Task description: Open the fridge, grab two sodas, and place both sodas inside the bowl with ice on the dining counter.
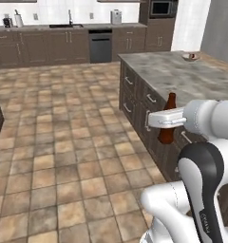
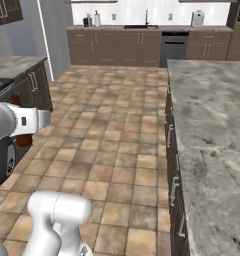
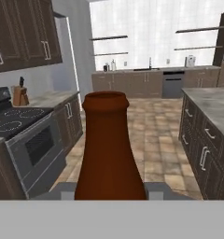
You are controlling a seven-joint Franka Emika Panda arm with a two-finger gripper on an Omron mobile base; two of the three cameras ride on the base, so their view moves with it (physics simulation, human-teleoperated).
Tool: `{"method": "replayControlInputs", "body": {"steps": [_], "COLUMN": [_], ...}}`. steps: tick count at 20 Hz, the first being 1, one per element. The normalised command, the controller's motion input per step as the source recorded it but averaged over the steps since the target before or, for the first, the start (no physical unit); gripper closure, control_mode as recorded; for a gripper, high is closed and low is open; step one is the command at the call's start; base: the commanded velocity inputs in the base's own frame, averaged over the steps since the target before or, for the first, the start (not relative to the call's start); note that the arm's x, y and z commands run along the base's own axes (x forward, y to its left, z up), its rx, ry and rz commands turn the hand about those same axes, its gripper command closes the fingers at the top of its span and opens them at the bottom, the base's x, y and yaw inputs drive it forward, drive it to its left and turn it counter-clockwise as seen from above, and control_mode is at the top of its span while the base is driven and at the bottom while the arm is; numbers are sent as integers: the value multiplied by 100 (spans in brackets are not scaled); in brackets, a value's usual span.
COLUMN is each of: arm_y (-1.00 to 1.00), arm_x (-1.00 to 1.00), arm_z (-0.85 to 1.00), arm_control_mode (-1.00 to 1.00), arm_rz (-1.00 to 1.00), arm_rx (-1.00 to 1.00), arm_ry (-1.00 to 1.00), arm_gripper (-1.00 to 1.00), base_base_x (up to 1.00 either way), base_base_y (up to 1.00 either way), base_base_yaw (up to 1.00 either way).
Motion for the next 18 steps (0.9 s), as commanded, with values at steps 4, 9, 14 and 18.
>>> {"method": "replayControlInputs", "body": {"steps": [4,9,14,18], "arm_y": [0,0,0,0], "arm_x": [0,0,0,0], "arm_z": [0,0,0,0], "arm_control_mode": [100,100,100,100], "arm_rz": [0,0,0,0], "arm_rx": [0,0,0,0], "arm_ry": [0,0,0,0], "arm_gripper": [100,100,100,100], "base_base_x": [100,100,100,100], "base_base_y": [3,7,15,21], "base_base_yaw": [0,0,-1,-3]}}
